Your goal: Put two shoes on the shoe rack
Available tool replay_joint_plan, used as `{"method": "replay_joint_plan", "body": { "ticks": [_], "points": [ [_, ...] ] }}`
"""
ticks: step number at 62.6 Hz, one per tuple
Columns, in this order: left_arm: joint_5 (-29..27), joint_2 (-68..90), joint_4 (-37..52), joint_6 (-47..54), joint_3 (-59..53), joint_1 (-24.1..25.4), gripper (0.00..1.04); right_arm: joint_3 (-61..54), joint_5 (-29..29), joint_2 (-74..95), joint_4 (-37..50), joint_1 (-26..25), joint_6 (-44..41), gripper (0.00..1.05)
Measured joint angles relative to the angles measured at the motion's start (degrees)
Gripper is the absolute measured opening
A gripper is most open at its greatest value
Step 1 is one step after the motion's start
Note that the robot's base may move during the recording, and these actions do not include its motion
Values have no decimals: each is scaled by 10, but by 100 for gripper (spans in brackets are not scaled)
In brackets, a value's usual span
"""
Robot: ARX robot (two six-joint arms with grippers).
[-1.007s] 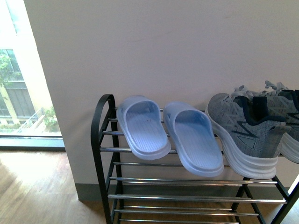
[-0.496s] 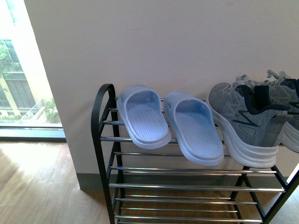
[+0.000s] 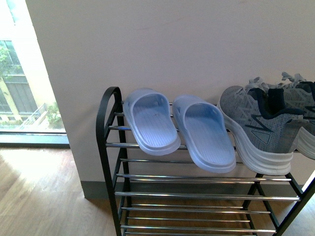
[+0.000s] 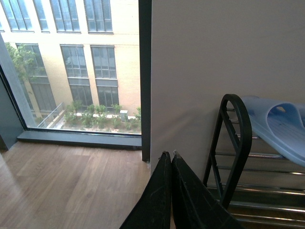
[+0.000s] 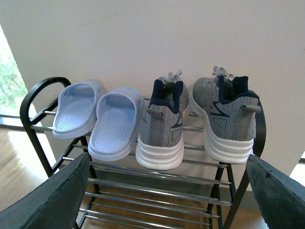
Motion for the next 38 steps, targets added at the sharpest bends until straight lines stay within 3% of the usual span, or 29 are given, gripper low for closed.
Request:
{"method": "replay_joint_plan", "body": {
  "ticks": [15,21,34,38],
  "points": [
    [0,-32,-33,0,0,0,1,0,0,0,0,0,0,95],
    [0,-103,-123,0,0,0,1,0,0,0,0,0,0,95],
    [0,-122,-133,0,0,0,1,0,0,0,0,0,0,95],
    [0,-122,-133,0,0,0,10,0,0,0,0,0,0,95]
  ]
}}
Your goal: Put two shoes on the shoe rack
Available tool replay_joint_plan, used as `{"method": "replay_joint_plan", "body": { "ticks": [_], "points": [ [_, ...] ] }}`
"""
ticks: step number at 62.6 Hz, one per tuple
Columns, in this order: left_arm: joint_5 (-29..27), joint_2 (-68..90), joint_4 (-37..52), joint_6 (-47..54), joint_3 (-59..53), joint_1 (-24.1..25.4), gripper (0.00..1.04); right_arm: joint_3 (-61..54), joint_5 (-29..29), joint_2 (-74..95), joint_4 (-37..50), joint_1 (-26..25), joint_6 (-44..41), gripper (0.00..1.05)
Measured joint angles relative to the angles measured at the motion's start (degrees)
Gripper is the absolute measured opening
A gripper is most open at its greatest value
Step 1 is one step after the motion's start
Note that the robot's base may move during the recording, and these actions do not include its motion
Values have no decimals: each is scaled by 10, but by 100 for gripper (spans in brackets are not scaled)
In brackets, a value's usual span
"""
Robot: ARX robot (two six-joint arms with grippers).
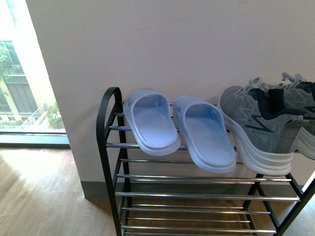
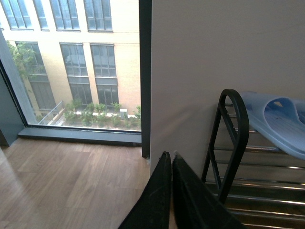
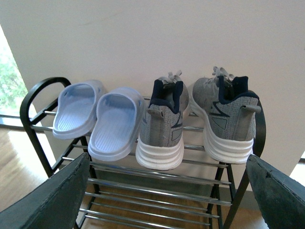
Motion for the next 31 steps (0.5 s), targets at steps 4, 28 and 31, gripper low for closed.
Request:
{"method": "replay_joint_plan", "body": {
  "ticks": [4,28,31],
  "points": [
    [0,0,0,0,0,0,21,0,0,0,0,0,0,95],
    [0,0,0,0,0,0,95,0,0,0,0,0,0,95],
    [0,0,0,0,0,0,96,0,0,0,0,0,0,95]
  ]
}}
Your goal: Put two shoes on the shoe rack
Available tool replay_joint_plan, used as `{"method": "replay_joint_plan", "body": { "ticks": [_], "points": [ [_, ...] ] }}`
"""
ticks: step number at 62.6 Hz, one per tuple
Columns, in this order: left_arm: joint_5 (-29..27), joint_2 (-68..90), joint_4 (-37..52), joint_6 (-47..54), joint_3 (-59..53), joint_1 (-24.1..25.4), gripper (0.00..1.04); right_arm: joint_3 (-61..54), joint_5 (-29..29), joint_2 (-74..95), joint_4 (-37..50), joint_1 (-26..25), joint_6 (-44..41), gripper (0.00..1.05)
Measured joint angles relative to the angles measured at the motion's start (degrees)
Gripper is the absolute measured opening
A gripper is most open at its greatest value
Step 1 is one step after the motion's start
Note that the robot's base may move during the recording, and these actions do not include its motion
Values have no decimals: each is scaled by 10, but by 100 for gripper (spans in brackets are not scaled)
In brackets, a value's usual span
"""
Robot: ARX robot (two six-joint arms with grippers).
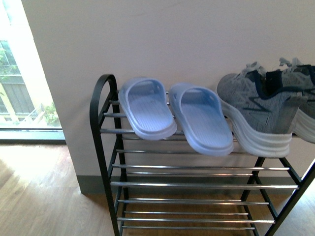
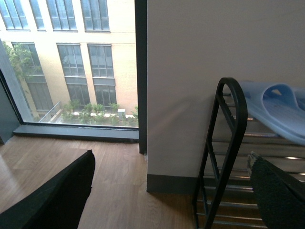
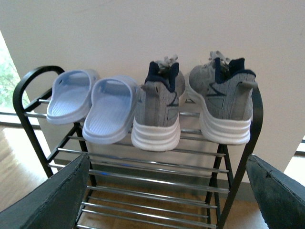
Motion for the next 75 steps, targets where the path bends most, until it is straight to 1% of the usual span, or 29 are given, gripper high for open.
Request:
{"method": "replay_joint_plan", "body": {
  "ticks": [3,75],
  "points": [
    [0,0,0,0,0,0,95,0,0,0,0,0,0,95],
    [0,0,0,0,0,0,95,0,0,0,0,0,0,95]
  ]
}}
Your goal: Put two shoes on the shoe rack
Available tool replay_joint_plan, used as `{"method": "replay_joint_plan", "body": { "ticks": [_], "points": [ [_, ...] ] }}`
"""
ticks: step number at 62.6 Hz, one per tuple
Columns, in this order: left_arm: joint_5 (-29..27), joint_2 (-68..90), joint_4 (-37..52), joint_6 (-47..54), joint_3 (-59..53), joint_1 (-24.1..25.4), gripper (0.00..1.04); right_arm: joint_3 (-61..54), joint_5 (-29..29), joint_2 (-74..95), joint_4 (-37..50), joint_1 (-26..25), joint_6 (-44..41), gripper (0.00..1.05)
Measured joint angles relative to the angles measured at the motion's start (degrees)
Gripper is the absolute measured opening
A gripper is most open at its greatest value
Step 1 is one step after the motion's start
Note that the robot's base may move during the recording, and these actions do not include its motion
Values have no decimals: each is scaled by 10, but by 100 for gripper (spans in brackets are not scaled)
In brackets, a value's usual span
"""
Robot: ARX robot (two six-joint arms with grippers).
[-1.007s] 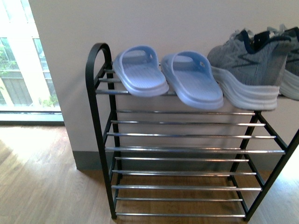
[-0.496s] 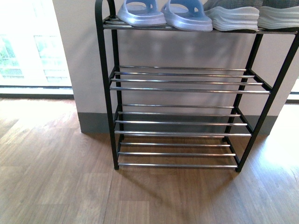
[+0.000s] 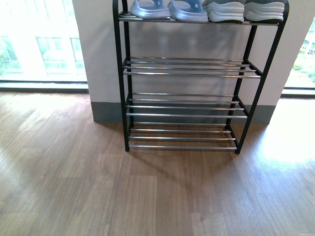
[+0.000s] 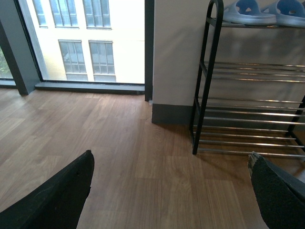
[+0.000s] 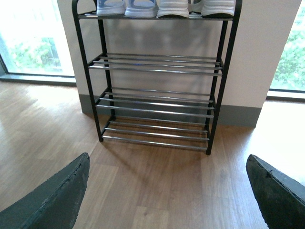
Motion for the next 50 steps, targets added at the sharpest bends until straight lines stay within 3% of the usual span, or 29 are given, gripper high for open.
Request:
{"method": "replay_joint_plan", "body": {
  "ticks": [50],
  "points": [
    [0,0,0,0,0,0,95,0,0,0,0,0,0,95]
  ]
}}
